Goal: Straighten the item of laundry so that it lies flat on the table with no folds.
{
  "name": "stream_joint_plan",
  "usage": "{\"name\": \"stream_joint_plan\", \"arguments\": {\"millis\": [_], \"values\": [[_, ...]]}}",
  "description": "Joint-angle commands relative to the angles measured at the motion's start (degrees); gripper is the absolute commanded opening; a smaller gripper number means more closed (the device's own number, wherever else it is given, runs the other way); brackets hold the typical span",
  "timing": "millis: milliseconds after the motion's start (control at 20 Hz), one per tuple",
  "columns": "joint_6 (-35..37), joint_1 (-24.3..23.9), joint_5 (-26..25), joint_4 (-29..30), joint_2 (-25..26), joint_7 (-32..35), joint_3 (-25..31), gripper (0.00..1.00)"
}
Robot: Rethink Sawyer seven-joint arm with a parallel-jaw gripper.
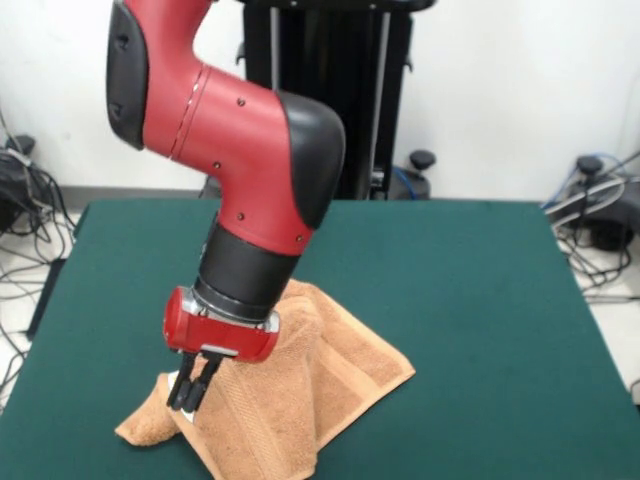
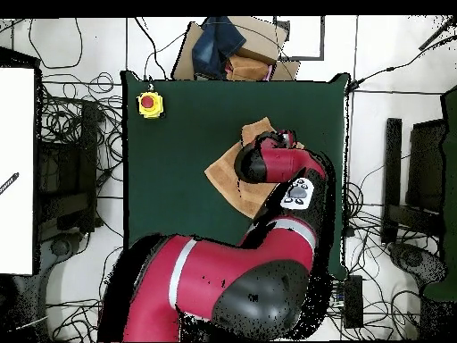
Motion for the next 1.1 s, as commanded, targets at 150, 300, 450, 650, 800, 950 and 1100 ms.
{"name": "stream_joint_plan", "arguments": {"millis": [150, 300, 450, 650, 800, 950, 1100], "values": [[-4.1, -0.3, 4.4, 4.7, 4.2, 14.7, 2.1, 0.00], [-4.4, 1.1, 5.3, 4.2, 5.0, 14.5, 0.1, 0.00], [-5.5, 1.8, 6.0, 3.9, 5.8, 14.3, -1.0, 0.00], [-7.1, 1.5, 6.2, 3.5, 6.6, 13.3, -0.9, 0.00], [-5.8, 0.1, 4.8, 3.2, 5.8, 11.2, 0.8, 0.00], [-5.1, -0.3, 3.7, 2.9, 5.1, 9.8, 1.0, 0.00], [-5.1, -0.7, 3.6, 2.4, 5.0, 9.5, 1.1, 0.00]]}}
